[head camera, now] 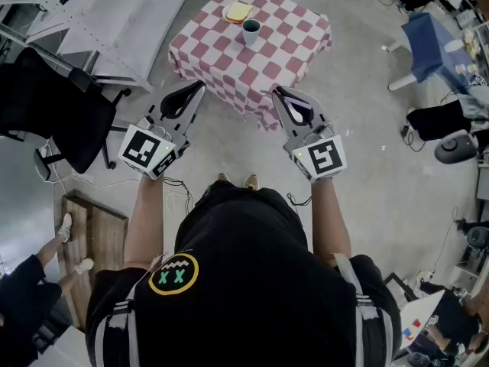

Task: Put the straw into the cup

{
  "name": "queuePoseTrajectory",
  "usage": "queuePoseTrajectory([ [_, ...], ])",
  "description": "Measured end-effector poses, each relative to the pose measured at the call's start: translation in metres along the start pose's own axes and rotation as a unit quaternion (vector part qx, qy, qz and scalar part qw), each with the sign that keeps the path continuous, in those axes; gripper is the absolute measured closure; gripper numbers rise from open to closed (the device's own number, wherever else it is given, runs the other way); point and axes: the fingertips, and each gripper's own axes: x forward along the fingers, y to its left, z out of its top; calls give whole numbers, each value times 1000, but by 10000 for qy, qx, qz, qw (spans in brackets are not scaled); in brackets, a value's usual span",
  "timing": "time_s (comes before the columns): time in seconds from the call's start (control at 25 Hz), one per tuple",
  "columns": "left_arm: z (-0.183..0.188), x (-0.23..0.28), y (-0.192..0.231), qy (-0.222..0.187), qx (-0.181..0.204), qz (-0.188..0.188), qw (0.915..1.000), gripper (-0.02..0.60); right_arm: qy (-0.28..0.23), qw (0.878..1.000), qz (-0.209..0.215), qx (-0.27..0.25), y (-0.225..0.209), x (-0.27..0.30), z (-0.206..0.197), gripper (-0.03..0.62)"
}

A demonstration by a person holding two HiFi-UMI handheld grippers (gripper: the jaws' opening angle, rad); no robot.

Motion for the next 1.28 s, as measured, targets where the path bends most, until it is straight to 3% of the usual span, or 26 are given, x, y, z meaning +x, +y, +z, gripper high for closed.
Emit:
queuePoseTrajectory([
  [0.68, -4, 0, 4, 5, -21, -18, 10000, 552, -45, 9999, 44, 90, 3, 4, -2, 543],
  [1.28, -1, 16, -26, 73, 116, 48, 9999, 552, -234, 9996, 51, 115, -15, -23, -5, 542],
])
